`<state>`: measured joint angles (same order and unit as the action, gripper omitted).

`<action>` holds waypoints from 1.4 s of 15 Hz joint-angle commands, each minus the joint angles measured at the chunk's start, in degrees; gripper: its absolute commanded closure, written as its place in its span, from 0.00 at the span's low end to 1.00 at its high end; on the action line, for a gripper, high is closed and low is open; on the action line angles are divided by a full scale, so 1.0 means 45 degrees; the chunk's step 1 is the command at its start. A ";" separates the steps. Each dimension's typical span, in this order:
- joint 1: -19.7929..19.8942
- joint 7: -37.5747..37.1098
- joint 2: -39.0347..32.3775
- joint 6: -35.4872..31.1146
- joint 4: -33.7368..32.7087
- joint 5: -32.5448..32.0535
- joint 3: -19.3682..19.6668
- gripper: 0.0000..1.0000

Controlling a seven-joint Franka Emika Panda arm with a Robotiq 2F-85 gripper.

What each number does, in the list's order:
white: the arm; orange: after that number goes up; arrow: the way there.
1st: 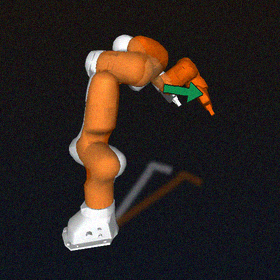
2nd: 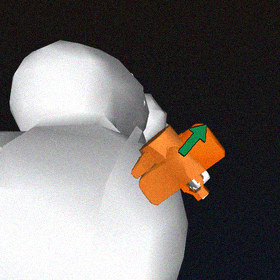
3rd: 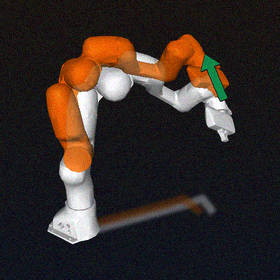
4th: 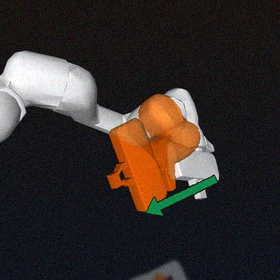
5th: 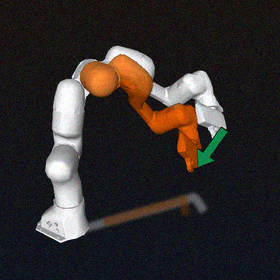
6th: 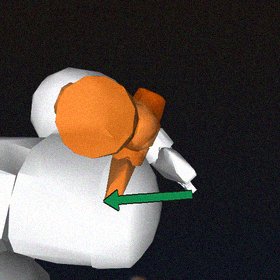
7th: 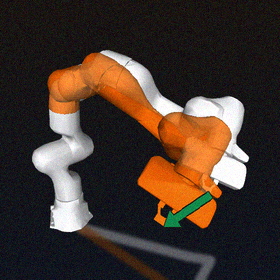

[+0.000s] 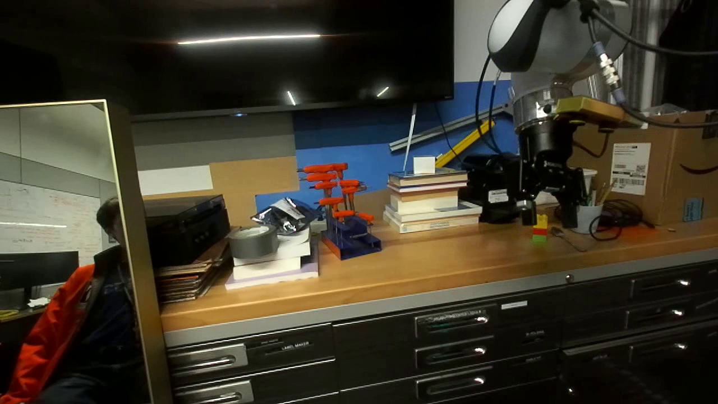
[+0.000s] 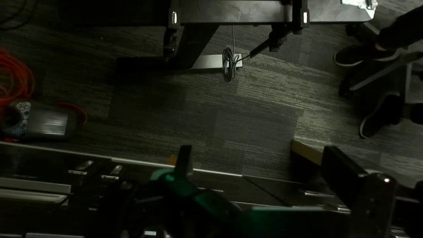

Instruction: Put the black objects in the drawer, then close it

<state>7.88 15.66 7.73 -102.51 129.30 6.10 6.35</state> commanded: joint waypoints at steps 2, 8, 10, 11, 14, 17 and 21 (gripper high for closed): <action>-0.0090 0.0731 0.2991 -0.0436 0.1866 -0.0497 0.0326 0.00; -0.0037 0.1960 0.5332 -0.0558 0.3276 -0.0519 0.1255 0.00; -0.0048 0.2178 0.5686 -0.0599 0.3481 -0.0571 0.1475 0.00; -0.0054 0.2211 0.5823 -0.0670 0.3598 -0.0619 0.1517 0.00; -0.0061 0.2016 0.6325 -0.0831 0.3974 -0.0909 0.1446 0.00; -0.0187 0.1943 0.5891 -0.0646 0.3760 -0.0826 0.1597 0.00; -0.0201 0.1911 0.6245 -0.0813 0.4040 -0.0891 0.1591 0.00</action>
